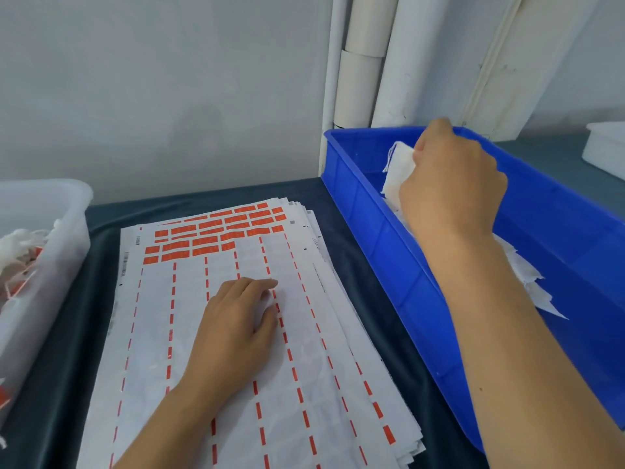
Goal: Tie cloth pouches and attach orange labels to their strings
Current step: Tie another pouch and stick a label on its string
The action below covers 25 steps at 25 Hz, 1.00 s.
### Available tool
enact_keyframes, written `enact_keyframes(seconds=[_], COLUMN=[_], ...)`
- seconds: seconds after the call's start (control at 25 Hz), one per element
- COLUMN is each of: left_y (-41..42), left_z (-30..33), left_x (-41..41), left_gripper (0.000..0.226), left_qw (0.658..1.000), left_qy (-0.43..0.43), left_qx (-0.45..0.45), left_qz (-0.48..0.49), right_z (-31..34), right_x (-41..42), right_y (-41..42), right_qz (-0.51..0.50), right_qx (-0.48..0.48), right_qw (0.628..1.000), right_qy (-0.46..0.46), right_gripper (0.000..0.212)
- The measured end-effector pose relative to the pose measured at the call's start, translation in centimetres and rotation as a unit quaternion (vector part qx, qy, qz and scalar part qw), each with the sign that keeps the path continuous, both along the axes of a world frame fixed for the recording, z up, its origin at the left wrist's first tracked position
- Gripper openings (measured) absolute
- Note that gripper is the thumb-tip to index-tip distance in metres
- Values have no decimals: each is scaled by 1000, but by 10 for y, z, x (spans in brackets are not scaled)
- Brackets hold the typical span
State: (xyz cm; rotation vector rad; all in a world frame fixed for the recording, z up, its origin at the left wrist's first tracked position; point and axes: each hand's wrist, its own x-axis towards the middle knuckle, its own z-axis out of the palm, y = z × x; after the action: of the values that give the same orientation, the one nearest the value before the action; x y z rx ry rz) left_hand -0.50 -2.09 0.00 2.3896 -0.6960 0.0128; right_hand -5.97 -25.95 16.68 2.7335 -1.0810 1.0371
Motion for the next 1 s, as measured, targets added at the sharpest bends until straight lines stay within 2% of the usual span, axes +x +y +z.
enact_keyframes(seconds=[0.16, 0.2, 0.28, 0.36, 0.4, 0.52, 0.6, 0.72, 0.88, 1.0], left_y=[0, 4, 11, 20, 25, 30, 29, 27, 26, 25], left_z=[14, 17, 20, 19, 17, 8, 1, -4, -4, -3], left_x=[-3, -2, 3, 11, 15, 24, 27, 29, 27, 28], left_gripper=[30, 32, 45, 55, 53, 19, 29, 26, 20, 13], left_qw=[990, 985, 975, 956, 950, 945, 945, 942, 938, 932], left_qy=[42, 42, 57, 123, 144, 144, 120, 113, 123, 142], left_qx=[-131, -161, -215, -266, -276, -293, -292, -295, -307, -320], left_qz=[32, 41, 29, -12, -16, 30, 82, 108, 104, 94], right_z=[7, 1, -22, -56, -74, -113, -127, -132, -125, -122], right_x=[8, 13, 24, 36, 41, 49, 52, 57, 64, 64], right_y=[34, 48, 75, 97, 107, 122, 129, 137, 137, 139], right_qz=[137, 192, 294, 351, 365, 367, 364, 397, 407, 414], right_qx=[-40, -11, 112, 234, 273, 339, 366, 367, 289, 278], right_qw=[988, 978, 945, 906, 890, 866, 856, 841, 866, 866], right_qy=[-64, -81, -87, -36, -6, 1, -19, -6, 23, 22], right_gripper=[7, 6, 7, 10, 10, 8, 4, 9, 7, 5])
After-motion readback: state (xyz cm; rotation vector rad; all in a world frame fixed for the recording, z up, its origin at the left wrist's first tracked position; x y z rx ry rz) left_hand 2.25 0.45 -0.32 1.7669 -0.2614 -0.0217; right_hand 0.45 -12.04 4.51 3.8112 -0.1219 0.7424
